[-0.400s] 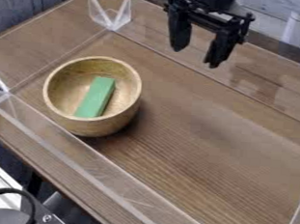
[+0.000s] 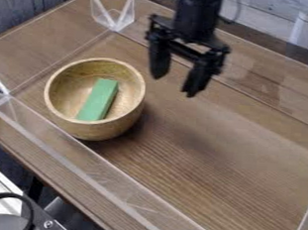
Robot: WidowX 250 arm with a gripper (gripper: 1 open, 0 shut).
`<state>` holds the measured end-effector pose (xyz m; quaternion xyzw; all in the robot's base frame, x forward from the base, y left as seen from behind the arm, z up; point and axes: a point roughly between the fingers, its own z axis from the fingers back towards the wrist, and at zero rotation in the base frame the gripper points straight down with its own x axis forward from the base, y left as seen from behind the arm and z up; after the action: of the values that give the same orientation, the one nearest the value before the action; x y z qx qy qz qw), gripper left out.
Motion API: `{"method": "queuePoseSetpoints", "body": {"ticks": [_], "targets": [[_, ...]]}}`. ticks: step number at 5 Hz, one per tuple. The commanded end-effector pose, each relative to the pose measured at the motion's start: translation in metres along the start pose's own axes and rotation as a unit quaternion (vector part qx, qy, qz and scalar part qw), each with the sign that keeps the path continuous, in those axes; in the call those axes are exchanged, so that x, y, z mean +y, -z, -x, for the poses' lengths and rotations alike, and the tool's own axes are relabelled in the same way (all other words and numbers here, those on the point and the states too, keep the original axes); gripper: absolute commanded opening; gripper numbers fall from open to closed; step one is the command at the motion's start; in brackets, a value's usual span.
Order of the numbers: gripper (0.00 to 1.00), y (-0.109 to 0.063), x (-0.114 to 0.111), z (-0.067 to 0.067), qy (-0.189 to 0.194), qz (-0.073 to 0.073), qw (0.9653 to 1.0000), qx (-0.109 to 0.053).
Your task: Remove the green block from inside the brown bowl and put it on the table
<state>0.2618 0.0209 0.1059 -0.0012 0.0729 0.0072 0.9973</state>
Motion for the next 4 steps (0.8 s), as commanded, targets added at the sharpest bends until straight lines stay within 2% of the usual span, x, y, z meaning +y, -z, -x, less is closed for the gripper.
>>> {"method": "queuePoseSetpoints", "body": {"ticks": [1, 2, 4], "targets": [[1.00, -0.013, 0.024, 0.010, -0.003, -0.005, 0.9993, -0.037], [1.00, -0.012, 0.049, 0.017, -0.010, -0.006, 0.9991, -0.042], [1.00, -0.005, 0.070, 0.027, -0.024, -0.015, 0.9987, -0.042]]}}
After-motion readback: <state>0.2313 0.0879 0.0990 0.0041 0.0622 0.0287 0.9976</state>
